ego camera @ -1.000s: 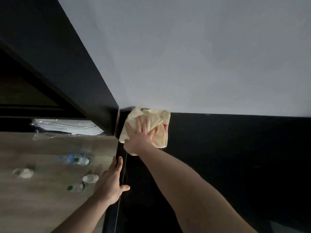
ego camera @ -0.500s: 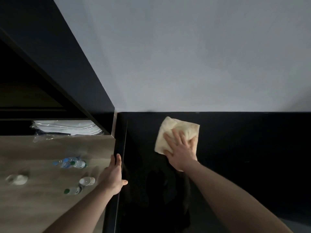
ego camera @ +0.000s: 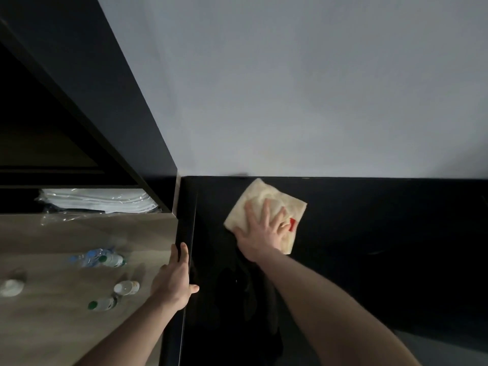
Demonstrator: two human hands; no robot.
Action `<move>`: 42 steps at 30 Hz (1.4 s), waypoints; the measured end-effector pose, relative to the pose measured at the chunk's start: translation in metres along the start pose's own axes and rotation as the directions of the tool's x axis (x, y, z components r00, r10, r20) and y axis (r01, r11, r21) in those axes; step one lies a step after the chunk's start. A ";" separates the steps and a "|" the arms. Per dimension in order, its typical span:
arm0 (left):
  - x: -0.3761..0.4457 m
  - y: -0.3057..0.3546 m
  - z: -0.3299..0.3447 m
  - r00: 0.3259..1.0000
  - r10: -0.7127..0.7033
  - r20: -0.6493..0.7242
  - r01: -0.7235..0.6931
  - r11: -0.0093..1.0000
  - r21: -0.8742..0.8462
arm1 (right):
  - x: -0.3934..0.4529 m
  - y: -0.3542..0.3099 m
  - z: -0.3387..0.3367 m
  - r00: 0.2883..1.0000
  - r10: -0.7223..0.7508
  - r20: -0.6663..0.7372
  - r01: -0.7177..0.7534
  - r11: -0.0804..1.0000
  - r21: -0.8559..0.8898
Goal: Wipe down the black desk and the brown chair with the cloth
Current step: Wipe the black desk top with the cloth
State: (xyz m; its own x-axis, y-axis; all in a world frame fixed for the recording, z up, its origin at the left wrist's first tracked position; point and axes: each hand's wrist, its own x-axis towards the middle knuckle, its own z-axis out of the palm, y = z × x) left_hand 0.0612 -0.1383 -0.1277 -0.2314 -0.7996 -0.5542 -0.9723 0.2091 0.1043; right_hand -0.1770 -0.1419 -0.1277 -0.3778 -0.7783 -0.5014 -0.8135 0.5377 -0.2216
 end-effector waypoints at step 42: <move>-0.050 0.416 0.078 0.955 0.182 0.234 -0.223 0.961 0.164 | -0.034 0.518 -0.120 0.898 0.432 0.081 -0.437 0.897 0.064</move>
State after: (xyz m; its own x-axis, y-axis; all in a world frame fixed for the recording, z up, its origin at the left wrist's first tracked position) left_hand -0.3289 0.0325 -0.1215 -0.3899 -0.5942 -0.7035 -0.8777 0.4710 0.0885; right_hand -0.6390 0.1240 -0.1248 -0.6549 -0.4410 -0.6137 -0.5364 0.8433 -0.0336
